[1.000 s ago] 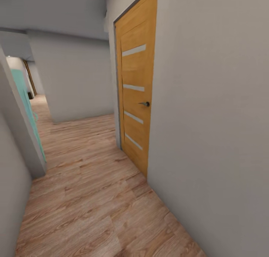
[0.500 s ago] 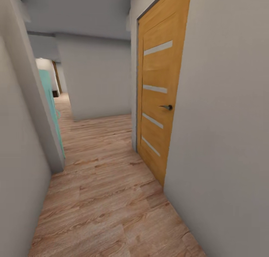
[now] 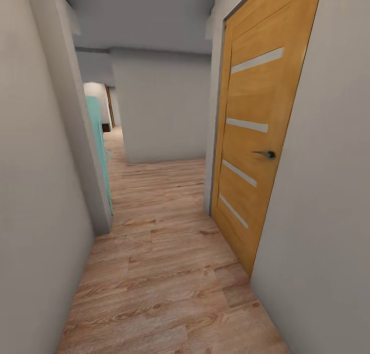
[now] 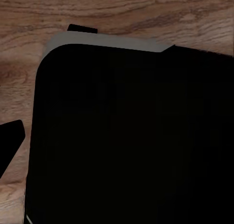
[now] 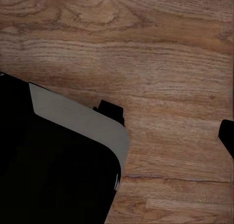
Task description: Move the two storage containers from the living room to the garage. In the garage, place one container on the floor and stack the other container on top of it (either order is fine).
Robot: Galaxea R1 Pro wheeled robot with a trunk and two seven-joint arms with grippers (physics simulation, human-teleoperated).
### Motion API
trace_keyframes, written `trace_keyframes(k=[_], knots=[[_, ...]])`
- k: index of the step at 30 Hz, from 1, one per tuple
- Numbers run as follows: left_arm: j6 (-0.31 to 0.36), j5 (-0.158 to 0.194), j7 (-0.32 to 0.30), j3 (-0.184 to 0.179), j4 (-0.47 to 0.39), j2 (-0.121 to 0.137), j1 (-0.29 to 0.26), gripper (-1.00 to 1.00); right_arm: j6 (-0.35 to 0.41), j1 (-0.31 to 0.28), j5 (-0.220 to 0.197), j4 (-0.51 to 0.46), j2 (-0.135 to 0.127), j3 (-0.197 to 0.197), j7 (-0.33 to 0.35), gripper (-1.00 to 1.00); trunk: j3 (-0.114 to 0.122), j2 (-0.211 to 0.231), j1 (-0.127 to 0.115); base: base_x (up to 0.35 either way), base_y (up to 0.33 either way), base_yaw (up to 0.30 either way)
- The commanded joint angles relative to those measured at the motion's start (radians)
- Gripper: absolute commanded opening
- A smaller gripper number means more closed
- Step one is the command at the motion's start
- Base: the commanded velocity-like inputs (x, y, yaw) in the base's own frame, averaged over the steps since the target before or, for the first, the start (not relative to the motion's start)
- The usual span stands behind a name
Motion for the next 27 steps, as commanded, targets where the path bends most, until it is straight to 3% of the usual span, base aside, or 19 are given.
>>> trace_keyframes(k=[1, 13, 27], knots=[[-0.001, 0.008, -0.005, 0.004, 0.0, 0.0, 0.0, 1.0, -0.007, -0.001, -0.01, 0.003, 0.0, 0.008, 0.003, 1.0, -0.001, 0.0, 0.0, 0.264, 0.0, 0.3], [-0.001, 0.008, -0.005, 0.004, 0.0, -0.002, 0.0, 1.0, -0.007, -0.001, -0.01, 0.003, 0.0, 0.008, 0.003, 1.0, -0.001, 0.0, 0.0, 0.263, 0.0, 0.3], [0.0, 0.01, -0.005, 0.003, 0.001, -0.002, 0.0, 1.0, -0.004, -0.001, -0.01, 0.002, 0.0, 0.01, 0.004, 1.0, -0.001, 0.0, 0.0, 0.305, 0.0, 0.03]])
